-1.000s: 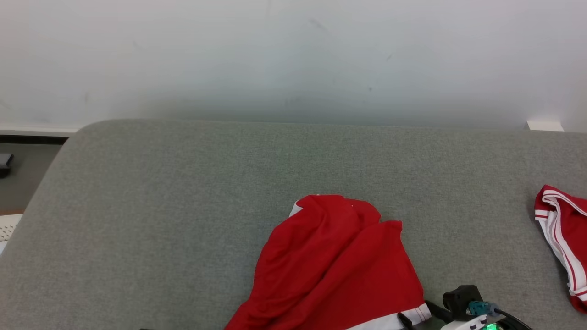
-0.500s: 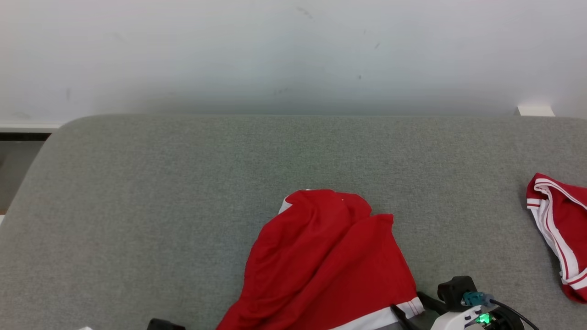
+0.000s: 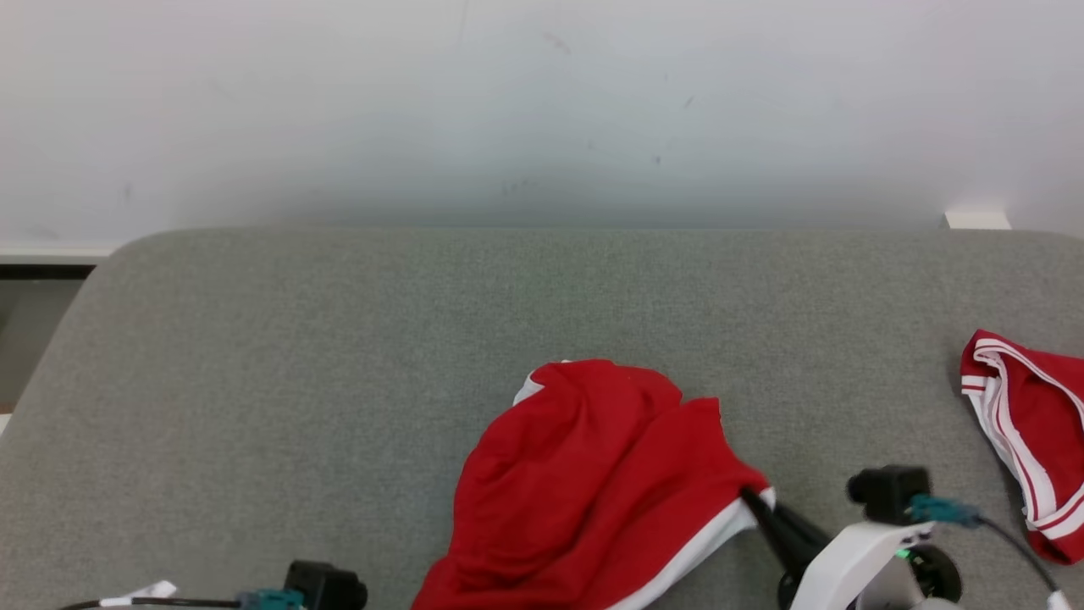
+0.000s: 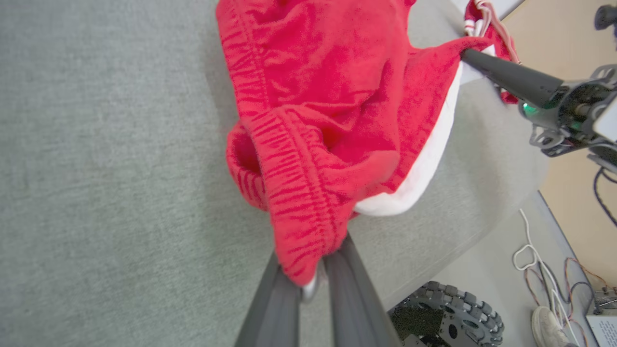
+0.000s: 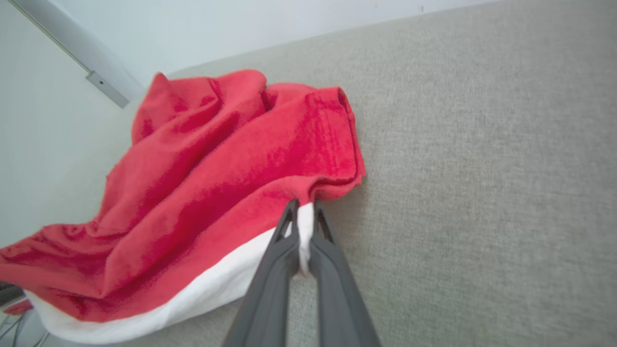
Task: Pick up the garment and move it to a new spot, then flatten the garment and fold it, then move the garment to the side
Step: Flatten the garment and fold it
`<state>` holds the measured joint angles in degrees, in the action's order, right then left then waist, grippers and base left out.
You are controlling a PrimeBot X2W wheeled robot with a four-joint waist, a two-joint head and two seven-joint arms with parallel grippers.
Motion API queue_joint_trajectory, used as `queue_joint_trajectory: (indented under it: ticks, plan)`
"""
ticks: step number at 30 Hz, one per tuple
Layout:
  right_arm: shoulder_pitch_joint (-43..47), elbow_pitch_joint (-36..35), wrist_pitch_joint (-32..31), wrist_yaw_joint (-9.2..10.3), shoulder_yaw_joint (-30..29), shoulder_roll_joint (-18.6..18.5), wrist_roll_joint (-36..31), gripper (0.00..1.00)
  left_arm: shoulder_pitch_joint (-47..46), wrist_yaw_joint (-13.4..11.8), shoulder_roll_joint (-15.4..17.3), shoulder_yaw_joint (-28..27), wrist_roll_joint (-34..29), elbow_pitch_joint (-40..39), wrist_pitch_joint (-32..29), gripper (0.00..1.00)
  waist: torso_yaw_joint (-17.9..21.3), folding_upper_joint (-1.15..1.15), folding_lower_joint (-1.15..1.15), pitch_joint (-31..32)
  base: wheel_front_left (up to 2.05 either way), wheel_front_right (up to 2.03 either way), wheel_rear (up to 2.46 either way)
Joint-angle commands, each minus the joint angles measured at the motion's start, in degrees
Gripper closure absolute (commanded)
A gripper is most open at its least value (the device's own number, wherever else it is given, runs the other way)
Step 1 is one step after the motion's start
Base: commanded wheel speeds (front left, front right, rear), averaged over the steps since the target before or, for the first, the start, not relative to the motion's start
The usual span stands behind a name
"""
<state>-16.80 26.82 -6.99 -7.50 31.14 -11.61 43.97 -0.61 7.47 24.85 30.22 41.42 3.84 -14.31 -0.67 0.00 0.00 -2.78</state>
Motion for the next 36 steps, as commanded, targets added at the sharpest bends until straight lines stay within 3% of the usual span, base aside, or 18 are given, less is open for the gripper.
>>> queue_joint_trajectory:
  ticks: [1,10,14,21,26,32,36]
  plan:
    - [0.1,-2.9,0.8,0.04,-1.8,-1.5,3.0,1.00,-0.7,0.0,0.8,-0.4,2.5,-3.1,0.3,1.00,0.2,0.00,0.00,1.1,0.00,0.00,0.00]
    - [4.2,-23.0,1.1,0.04,-12.3,-6.3,15.0,1.00,-3.7,0.0,2.7,-2.3,12.7,-21.0,-0.9,1.00,1.4,0.00,0.00,5.0,0.00,0.00,0.00]
    - [6.7,-32.5,0.7,0.03,-17.6,-7.6,17.2,1.00,-5.6,0.0,3.0,-3.0,17.0,-27.8,-2.3,1.00,2.3,0.00,0.00,6.1,0.00,0.00,0.00]
    - [9.7,-47.4,-1.2,0.03,-27.8,-6.8,19.3,1.00,-9.5,-0.6,3.8,-6.0,22.3,-36.4,-4.5,1.00,3.9,0.00,0.00,6.5,0.00,0.00,0.00]
    - [9.8,-58.7,-5.9,0.03,-36.3,-3.7,22.6,1.00,-14.8,-2.5,4.5,-8.5,26.5,-41.3,-7.9,1.00,5.7,0.00,0.00,5.3,0.00,0.00,0.00]
    - [5.7,-57.8,-11.3,0.03,-39.8,-0.7,19.7,1.00,-20.0,-4.1,4.2,-9.3,26.9,-37.6,-10.0,1.00,7.1,0.00,0.00,1.7,0.00,0.00,0.00]
    - [-3.7,-51.3,-15.4,0.03,-40.3,3.9,14.7,1.00,-27.9,-4.3,3.7,-9.1,23.7,-30.6,-11.4,1.00,7.7,0.00,0.00,-5.1,0.00,0.00,0.00]
